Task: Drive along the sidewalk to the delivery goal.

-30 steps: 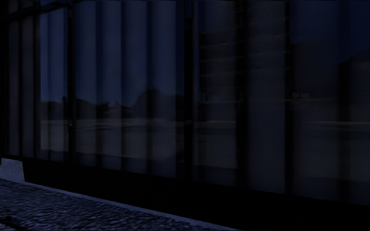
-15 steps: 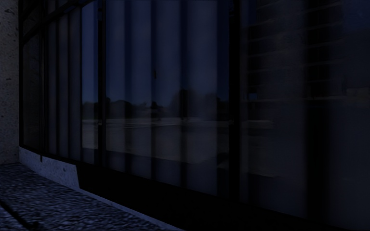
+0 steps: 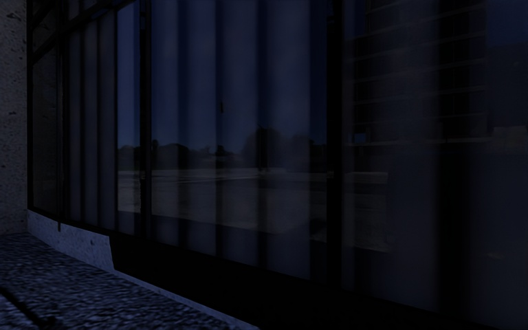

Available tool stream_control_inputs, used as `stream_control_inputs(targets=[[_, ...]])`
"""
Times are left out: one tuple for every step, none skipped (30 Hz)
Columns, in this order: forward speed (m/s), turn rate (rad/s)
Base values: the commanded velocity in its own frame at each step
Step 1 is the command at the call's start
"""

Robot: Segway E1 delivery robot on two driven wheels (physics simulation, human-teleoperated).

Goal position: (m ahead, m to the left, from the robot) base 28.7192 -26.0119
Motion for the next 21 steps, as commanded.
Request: stream_control_inputs(targets=[[-0.42,0.0],[-0.43,0.0],[-0.43,0.0],[-0.43,0.0],[-0.43,0.0],[-0.43,0.0],[-0.43,0.0],[-0.51,0.0],[-0.51,0.0],[-0.54,0.0],[-0.55,0.0],[-0.56,0.0],[-0.56,0.0],[-0.56,0.0],[-0.56,0.0],[-0.56,-0.06],[-0.56,-0.11],[-0.56,-0.11],[-0.56,-0.14],[-0.56,-0.15],[-0.56,-0.15]])
